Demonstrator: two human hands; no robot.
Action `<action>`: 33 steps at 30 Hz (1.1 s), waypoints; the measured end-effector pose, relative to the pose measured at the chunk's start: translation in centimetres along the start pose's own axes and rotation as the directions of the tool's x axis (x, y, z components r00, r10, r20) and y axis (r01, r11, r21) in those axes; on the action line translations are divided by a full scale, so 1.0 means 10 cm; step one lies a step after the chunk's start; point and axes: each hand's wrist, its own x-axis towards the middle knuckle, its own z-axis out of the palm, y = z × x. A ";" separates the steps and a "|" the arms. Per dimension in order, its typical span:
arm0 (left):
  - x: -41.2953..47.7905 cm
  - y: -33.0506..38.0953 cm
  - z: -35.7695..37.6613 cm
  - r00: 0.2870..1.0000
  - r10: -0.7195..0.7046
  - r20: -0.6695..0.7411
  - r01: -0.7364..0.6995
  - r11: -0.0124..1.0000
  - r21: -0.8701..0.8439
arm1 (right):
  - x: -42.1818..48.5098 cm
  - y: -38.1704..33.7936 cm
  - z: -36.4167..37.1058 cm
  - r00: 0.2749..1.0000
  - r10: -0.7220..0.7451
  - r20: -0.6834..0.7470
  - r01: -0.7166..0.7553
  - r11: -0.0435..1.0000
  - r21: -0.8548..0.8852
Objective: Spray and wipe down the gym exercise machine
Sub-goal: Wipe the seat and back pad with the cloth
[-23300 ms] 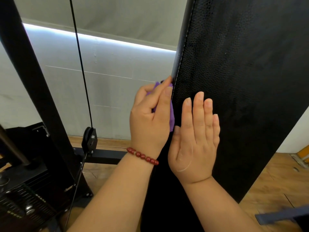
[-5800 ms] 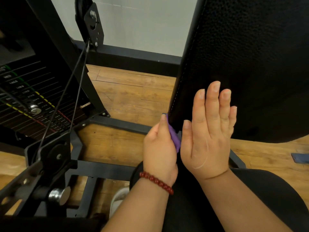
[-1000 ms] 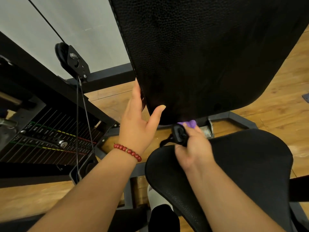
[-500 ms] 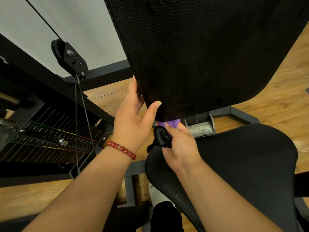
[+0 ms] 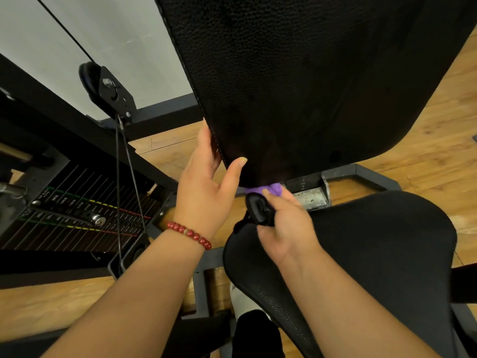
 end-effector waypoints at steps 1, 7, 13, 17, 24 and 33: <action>-0.01 0.00 0.01 1.000 0.004 -0.005 -0.004 1.000 0.026 | 0.00 -0.08 -0.03 1.000 -0.021 -0.015 0.021 1.000 0.006; -0.14 0.07 0.07 0.993 0.119 -0.022 -0.112 0.973 0.201 | -0.09 -0.28 -0.10 0.993 -0.079 -0.084 0.074 0.995 -0.062; -0.28 0.24 0.26 0.868 0.492 0.059 -0.440 0.711 0.549 | -0.20 -0.60 -0.25 0.984 -0.139 -0.112 0.141 0.990 0.008; -0.22 0.38 0.45 0.857 0.489 0.164 -0.474 0.621 0.625 | -0.24 -0.80 -0.29 0.977 -0.172 -0.125 0.170 0.985 -0.028; 0.14 0.61 0.68 0.712 0.600 0.364 -0.604 0.260 0.754 | -0.09 -1.19 -0.38 0.948 -0.265 -0.175 0.260 0.964 -0.052; 0.37 0.29 0.82 0.616 0.679 0.398 -0.500 -0.052 0.864 | 0.02 -1.37 -0.52 0.976 -0.180 -0.119 0.177 0.984 -0.036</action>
